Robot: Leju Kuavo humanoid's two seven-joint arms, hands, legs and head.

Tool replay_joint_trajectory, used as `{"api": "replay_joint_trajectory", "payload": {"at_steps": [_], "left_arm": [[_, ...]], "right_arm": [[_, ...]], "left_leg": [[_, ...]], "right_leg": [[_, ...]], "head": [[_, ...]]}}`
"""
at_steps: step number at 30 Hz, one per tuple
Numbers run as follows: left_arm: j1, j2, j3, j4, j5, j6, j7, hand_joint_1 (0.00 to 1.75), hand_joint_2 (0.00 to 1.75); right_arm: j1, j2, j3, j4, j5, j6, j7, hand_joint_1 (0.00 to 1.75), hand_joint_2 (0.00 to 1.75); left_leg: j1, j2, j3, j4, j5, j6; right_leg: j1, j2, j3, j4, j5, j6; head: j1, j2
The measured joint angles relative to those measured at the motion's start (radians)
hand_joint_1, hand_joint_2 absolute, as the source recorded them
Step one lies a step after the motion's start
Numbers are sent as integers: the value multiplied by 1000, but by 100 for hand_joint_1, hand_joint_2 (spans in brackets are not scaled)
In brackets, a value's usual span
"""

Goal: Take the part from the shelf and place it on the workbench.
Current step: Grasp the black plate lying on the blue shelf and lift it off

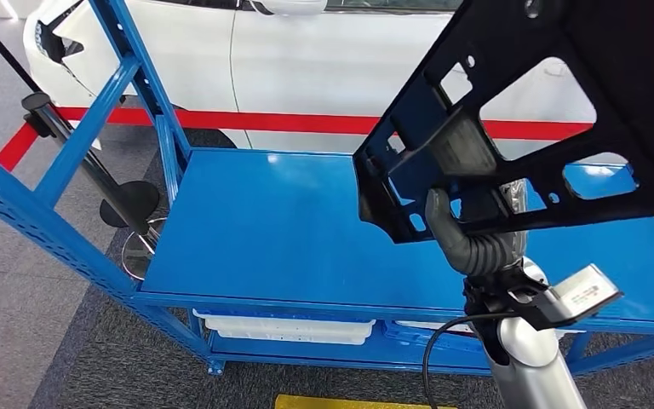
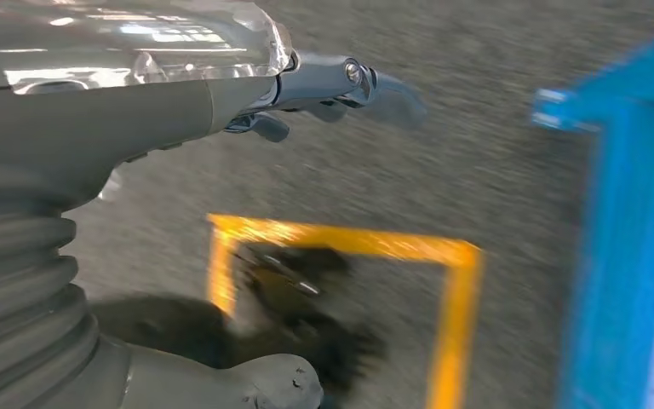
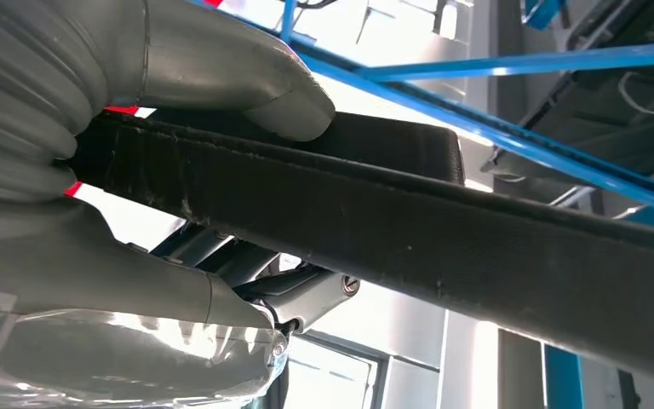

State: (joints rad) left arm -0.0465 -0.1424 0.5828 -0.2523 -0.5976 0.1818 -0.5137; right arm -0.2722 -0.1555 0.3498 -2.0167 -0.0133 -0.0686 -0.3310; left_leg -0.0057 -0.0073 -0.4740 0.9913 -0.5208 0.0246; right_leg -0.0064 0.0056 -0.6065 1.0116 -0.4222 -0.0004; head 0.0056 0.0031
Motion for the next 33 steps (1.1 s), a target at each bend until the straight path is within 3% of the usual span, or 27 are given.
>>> {"api": "replay_joint_trajectory", "payload": {"at_steps": [2, 3, 6, 7, 8, 9, 11, 12, 13, 17, 19, 21, 22, 23, 24, 26, 28, 31, 32, 33], "left_arm": [[11, 11, -1, 6, -28, 33, 51, 0, 175], [16, 16, -2, 9, -41, 45, 73, 0, 175], [25, 28, -7, 14, -70, 56, 111, 0, 175], [27, 31, -10, 15, -80, 55, 117, 0, 175], [28, 31, -13, 16, -90, 54, 120, 0, 175], [29, 31, -18, 17, -99, 52, 122, 0, 175], [31, 32, -28, 18, -111, 47, 121, 0, 175], [31, 33, -32, 18, -117, 45, 120, 0, 175], [30, 33, -35, 19, -123, 43, 118, 0, 175], [31, 34, -53, 22, -149, 42, 124, 0, 175], [33, 34, -58, 23, -156, 43, 132, 0, 175], [33, 34, -60, 23, -158, 44, 136, 0, 175], [33, 34, -61, 23, -160, 45, 138, 0, 175], [34, 34, -62, 23, -162, 47, 140, 0, 175], [34, 34, -63, 23, -164, 49, 142, 0, 175], [34, 35, -66, 23, -170, 53, 145, 0, 175], [33, 36, -68, 23, -174, 55, 146, 0, 175], [34, 37, -72, 23, -177, 55, 146, 0, 175], [36, 36, -72, 23, -178, 55, 146, 0, 175], [37, 36, -73, 23, -179, 55, 146, 0, 175]], "right_arm": [[20, 0, 0, -22, -6, -3, -11, 175, 175], [28, 0, 0, -32, -7, -6, -15, 175, 175], [52, 0, 0, -49, -8, -11, -19, 175, 175], [62, 0, 0, -50, -7, -12, -19, 175, 175], [71, 0, 0, -50, -6, -13, -18, 175, 175], [78, 0, 0, -50, -5, -13, -18, 175, 175], [85, 0, 0, -50, -2, -11, -16, 175, 175], [87, 0, 0, -51, 0, -11, -15, 175, 175], [91, 1, 0, -52, 1, -10, -14, 175, 175], [104, 6, 2, -56, 16, -7, -8, 175, 175], [109, 8, 3, -59, 25, -5, -6, 175, 175], [115, 10, 3, -61, 30, -5, -4, 175, 175], [119, 10, 4, -61, 32, -5, -3, 175, 175], [122, 11, 4, -61, 34, -5, -2, 175, 175], [126, 11, 4, -61, 37, -5, -1, 175, 175], [134, 13, 5, -64, 40, -6, 0, 175, 175], [144, 16, 5, -69, 43, -11, -1, 175, 175], [166, 21, 6, -76, 59, -26, -8, 175, 175], [178, 23, 6, -79, 69, -34, -13, 175, 175], [191, 26, 6, -84, 79, -43, -19, 175, 175]], "left_leg": [[7, 4, 9, -25, 21, 9], [11, 6, 13, -39, 32, 14], [15, 9, 6, -44, 43, 21], [17, 9, 2, -39, 42, 20], [19, 8, -3, -32, 41, 18], [23, 8, -7, -23, 38, 13], [32, 6, -19, 1, 25, -5], [34, 5, -28, 15, 18, -16], [33, 3, -36, 27, 13, -25], [33, 0, -54, 49, 1, -47], [36, 2, -77, 108, -52, -51], [34, 3, -121, 228, -132, -50], [33, 2, -136, 279, -156, -48], [32, 2, -139, 302, -161, -44], [29, 2, -124, 289, -146, -39], [19, 3, -47, 170, -91, -19], [8, 6, 17, 55, -56, -5], [-1, 8, 19, 20, -33, 1], [1, 10, 15, 13, -20, 5], [3, 11, 7, 6, -5, 10]], "right_leg": [[1, 0, -1, 2, -8, 8], [1, 0, -10, 22, -27, 12], [-9, 0, -87, 200, -122, 26], [-16, -1, -107, 250, -136, 32], [-22, -1, -110, 262, -129, 39], [-29, -3, -94, 236, -104, 47], [-40, -6, -28, 116, -52, 63], [-40, -4, -5, 74, -38, 64], [-39, -2, 6, 51, -38, 60], [-35, 2, -10, 52, -44, 17], [-33, -1, -20, 49, -35, 1], [-26, -5, -34, 49, -24, -10], [-21, -7, -42, 49, -18, -13], [-16, -8, -50, 49, -11, -15], [-11, -8, -57, 49, -5, -16], [-5, -8, -71, 49, 10, -16], [-3, -10, -77, 47, 26, -8], [-6, -15, -75, 31, 54, 12], [-7, -14, -77, 28, 54, 18], [-6, -13, -82, 36, 36, 23]], "head": [[1, 0], [3, 0], [8, 0], [8, 0], [8, 0], [8, 0], [10, 0], [12, 0], [12, 0], [8, 0], [5, 0], [4, 0], [4, 0], [4, 0], [4, 0], [4, 0], [5, 0], [3, 0], [3, 0], [3, 0]]}}
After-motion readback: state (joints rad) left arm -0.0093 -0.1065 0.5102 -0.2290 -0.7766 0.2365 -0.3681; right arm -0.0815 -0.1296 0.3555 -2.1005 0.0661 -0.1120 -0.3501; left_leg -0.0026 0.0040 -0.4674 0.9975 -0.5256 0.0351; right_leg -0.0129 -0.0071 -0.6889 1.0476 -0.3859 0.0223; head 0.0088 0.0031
